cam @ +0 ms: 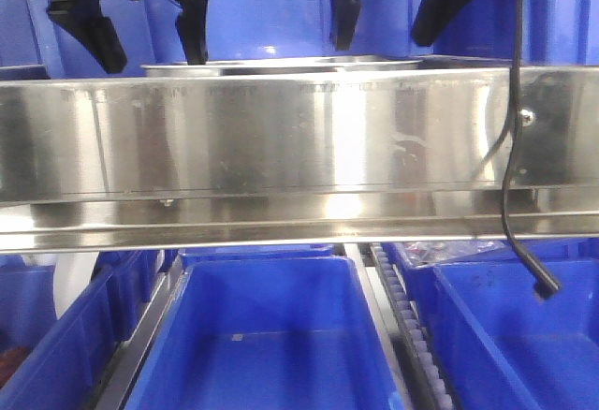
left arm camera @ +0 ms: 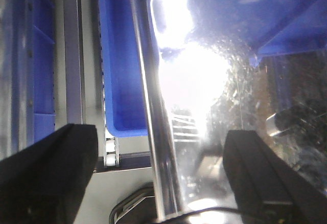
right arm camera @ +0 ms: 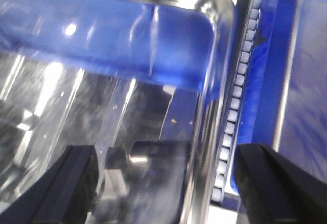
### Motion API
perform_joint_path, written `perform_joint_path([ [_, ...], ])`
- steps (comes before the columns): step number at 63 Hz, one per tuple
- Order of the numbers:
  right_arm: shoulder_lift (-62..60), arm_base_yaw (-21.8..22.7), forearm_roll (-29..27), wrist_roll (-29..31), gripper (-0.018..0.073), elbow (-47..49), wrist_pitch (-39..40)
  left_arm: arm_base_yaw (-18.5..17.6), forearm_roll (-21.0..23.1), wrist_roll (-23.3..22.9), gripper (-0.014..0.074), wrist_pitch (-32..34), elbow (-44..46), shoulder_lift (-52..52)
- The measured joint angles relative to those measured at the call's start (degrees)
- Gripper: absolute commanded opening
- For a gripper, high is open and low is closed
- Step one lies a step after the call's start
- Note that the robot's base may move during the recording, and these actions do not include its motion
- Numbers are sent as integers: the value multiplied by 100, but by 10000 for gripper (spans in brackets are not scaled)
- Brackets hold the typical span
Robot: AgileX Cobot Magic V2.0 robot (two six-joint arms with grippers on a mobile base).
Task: Stack silver trays without gaps
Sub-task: 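Lower both grippers onto the silver tray's rims and close them, then lift the gripped silver tray and pull it off the shelf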
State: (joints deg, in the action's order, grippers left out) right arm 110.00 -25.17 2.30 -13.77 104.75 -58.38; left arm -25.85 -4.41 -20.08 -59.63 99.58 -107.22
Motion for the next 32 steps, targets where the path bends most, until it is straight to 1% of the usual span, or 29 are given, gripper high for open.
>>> perform_joint_path([
  [8,117,92,0,0,626,0,21,0,7,-10,416,47,0,3],
  [32,309,90,-162,13,626,23,49,0,63,-9,416,84,0,-172],
])
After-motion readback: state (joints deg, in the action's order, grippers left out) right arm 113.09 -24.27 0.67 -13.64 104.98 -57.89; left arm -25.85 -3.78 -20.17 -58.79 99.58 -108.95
